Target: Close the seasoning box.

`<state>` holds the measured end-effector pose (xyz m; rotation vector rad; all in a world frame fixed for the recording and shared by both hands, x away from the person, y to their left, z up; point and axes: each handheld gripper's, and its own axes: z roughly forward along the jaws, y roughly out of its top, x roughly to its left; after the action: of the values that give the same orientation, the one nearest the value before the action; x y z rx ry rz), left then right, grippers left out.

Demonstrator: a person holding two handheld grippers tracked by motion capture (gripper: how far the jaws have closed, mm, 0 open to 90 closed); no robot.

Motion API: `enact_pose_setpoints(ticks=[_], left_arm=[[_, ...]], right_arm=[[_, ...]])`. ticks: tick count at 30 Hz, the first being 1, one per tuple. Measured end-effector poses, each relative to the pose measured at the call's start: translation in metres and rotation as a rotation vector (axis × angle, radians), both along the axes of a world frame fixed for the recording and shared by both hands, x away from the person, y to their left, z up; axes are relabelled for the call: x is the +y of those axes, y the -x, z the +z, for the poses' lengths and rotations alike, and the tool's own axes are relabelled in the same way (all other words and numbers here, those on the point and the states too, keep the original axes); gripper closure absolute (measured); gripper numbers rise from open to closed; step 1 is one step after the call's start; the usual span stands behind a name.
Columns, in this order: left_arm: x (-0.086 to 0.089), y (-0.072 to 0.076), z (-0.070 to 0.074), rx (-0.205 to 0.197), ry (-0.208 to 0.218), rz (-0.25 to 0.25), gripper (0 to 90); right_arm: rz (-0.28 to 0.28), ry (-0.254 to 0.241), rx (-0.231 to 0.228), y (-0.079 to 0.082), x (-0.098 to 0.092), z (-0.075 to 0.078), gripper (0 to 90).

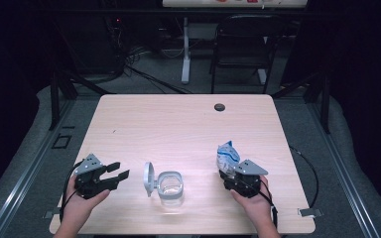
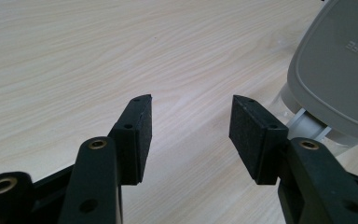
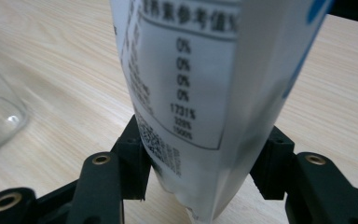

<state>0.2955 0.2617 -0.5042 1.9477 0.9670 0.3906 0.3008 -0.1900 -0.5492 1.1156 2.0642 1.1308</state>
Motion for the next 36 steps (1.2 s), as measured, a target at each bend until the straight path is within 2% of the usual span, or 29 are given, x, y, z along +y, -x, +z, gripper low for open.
enact_pose_setpoints(ticks=[7,13,27,36], left_arm=[[0.004,0.000,0.002,-0.002,0.005,0.012,49.8],[0.003,0.000,0.001,0.002,0.004,0.009,49.8],[0.003,-0.002,-0.001,0.008,-0.004,0.010,49.8],[0.003,-0.002,-0.001,0.008,-0.004,0.008,49.8]], right_arm=[[0.049,0.029,0.014,0.000,0.009,0.004,47.5],[0.105,0.022,0.011,-0.003,0.012,0.008,47.5],[0.214,0.120,0.015,-0.012,0.033,0.013,47.5],[0.244,0.180,0.004,-0.015,0.047,0.018,47.5]])
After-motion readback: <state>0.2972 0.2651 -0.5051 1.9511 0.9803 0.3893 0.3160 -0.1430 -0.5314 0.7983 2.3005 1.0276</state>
